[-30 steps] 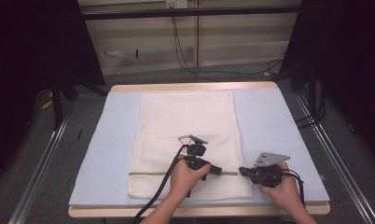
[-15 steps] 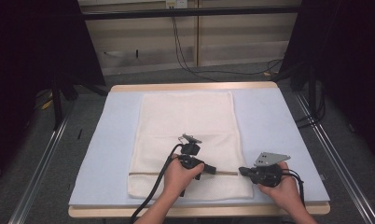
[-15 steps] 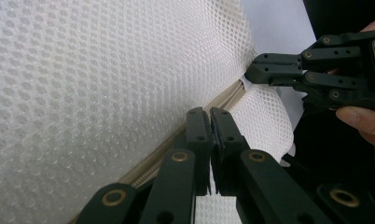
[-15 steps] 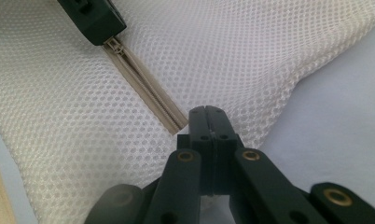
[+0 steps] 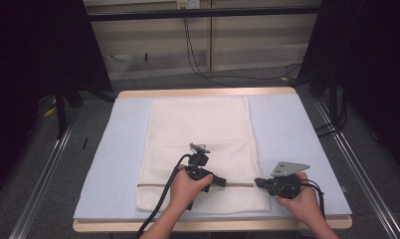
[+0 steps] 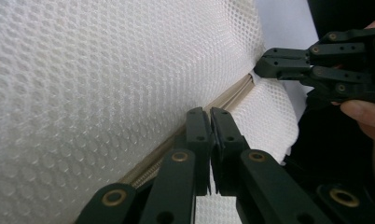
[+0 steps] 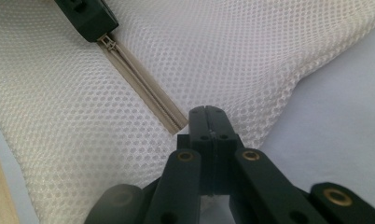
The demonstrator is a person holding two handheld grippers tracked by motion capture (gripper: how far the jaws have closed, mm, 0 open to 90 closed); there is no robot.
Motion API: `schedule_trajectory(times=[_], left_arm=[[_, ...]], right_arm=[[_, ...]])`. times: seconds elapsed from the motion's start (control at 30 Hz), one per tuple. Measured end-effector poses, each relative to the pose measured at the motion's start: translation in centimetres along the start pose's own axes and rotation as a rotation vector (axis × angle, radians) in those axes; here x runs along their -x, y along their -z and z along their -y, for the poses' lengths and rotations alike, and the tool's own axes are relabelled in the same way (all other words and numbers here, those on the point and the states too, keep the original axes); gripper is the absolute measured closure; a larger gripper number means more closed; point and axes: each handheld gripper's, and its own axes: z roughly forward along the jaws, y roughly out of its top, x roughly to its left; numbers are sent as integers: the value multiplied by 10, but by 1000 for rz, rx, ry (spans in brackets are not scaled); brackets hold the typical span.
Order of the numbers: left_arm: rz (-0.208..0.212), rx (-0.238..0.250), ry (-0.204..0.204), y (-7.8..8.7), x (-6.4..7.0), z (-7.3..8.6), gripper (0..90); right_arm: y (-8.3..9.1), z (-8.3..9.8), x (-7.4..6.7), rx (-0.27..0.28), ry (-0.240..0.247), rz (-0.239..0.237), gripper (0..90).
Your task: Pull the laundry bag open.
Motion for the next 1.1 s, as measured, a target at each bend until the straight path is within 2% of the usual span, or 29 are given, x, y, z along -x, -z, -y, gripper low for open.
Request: schedule_trajectory(times=[0.07,0.13,0.2,0.4,0.47,0.67,0.73,1.1], left_arm=[[11,2,12,1,0,0,872],[5,-3,2,3,-1,1,872],[3,7,6,3,-1,1,872],[9,-3,3,3,-2,2,872],[3,-6,-9,2,-3,2,872],[2,-3,0,3,-1,2,872],[-4,-5,-8,7,-3,2,872],[-4,6,9,35,-17,10,872]], right_arm=[[0,0,1,-3,-4,-2,900],[0,0,1,-2,-6,-6,900],[0,0,1,-2,-5,-9,900],[0,0,1,-1,2,-10,900],[0,0,1,-1,2,-9,900],[0,-1,1,-4,0,-9,900],[0,-1,1,-4,2,-8,900],[0,-1,1,-3,-9,-4,900]])
